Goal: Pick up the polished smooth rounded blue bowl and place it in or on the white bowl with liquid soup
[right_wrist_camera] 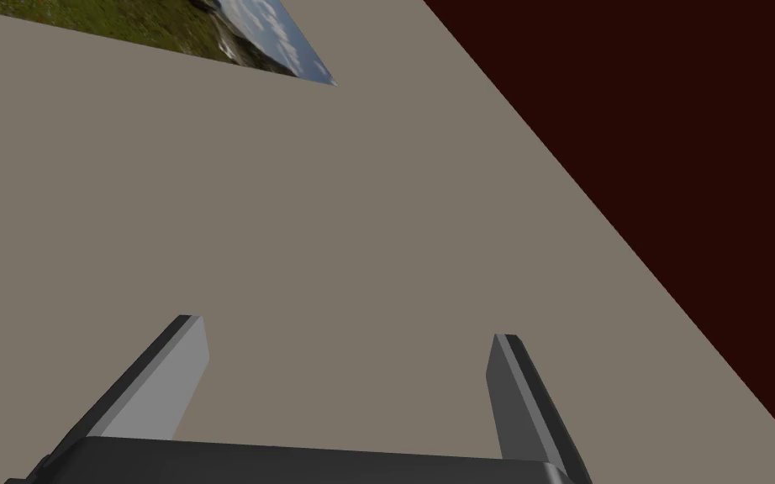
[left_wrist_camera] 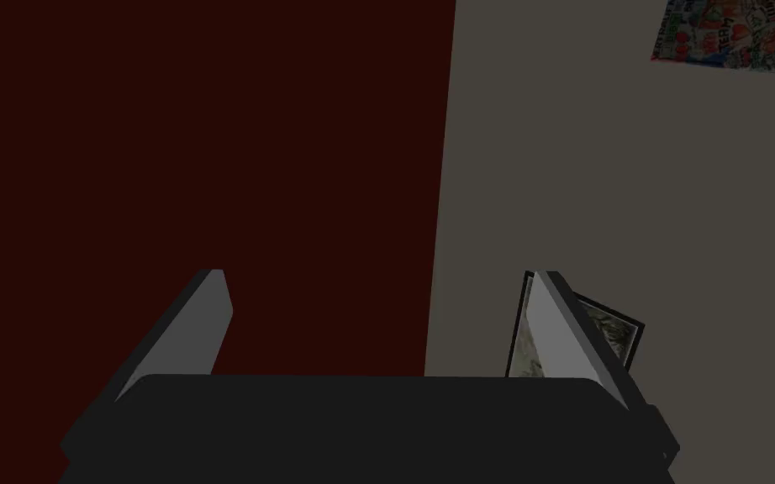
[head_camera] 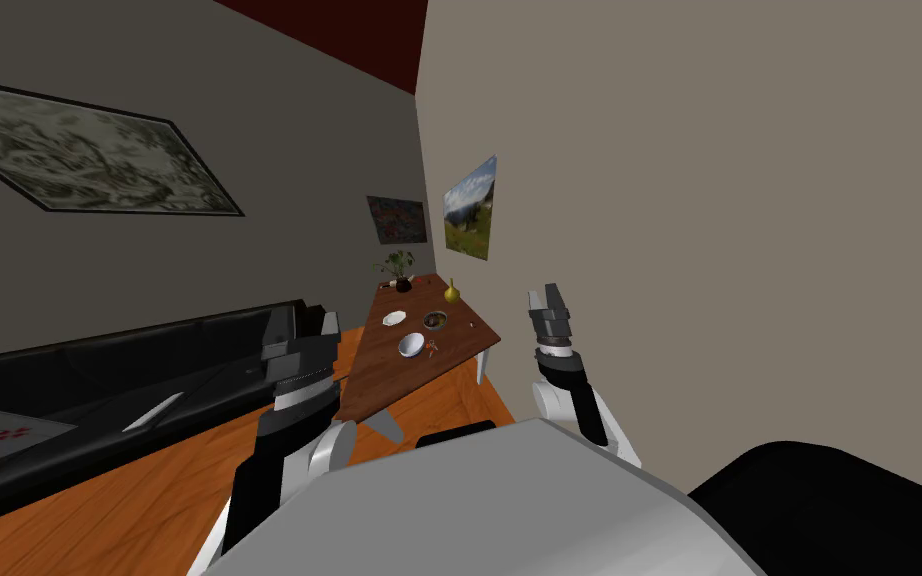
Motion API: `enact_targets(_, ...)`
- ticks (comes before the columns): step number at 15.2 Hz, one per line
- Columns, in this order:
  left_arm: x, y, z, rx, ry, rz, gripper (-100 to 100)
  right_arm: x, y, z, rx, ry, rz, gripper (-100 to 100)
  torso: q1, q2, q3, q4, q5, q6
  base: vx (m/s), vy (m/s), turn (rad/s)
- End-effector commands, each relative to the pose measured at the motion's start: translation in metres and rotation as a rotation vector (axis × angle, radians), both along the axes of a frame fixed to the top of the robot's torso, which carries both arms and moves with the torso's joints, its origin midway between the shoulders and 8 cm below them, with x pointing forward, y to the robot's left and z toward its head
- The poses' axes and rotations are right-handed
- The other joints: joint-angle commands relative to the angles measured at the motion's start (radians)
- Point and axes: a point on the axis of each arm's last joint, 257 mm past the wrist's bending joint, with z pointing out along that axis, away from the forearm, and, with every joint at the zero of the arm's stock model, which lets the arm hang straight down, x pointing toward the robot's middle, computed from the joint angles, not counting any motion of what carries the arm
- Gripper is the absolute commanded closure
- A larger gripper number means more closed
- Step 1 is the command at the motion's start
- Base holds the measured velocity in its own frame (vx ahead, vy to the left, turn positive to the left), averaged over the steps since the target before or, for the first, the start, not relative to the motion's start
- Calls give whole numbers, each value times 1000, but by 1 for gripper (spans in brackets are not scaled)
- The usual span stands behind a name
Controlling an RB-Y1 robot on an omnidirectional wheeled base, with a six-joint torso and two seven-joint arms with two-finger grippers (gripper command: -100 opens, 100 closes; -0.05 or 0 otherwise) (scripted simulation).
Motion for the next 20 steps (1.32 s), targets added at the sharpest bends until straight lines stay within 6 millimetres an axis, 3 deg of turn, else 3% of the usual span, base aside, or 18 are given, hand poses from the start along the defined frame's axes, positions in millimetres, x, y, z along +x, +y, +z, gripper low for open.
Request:
enact_targets(1, 6, -3, -4, 21, 22, -20, -100, 0, 0, 0, 0, 0, 0, 0, 0, 0, 0, 0, 0, 0, 2, -1, -15)
enact_targets(9, 44, -3, -40, 49, 178, -94, -100, 0, 0, 0, 0, 0, 0, 0, 0, -1, -1, 0, 0, 0, 6, -3, -42)
enact_targets(18, 96, 18, -102, -8, 409, -142, -100, 0, 0, 0, 0, 0, 0, 0, 0, -1, 0, 0, 0, 0, 5, -7, -52)
enact_targets(20, 98, 19, -106, -12, 428, -139, -100, 0, 0, 0, 0, 0, 0, 0, 0, -1, 0, 0, 0, 0, 3, -7, -37)
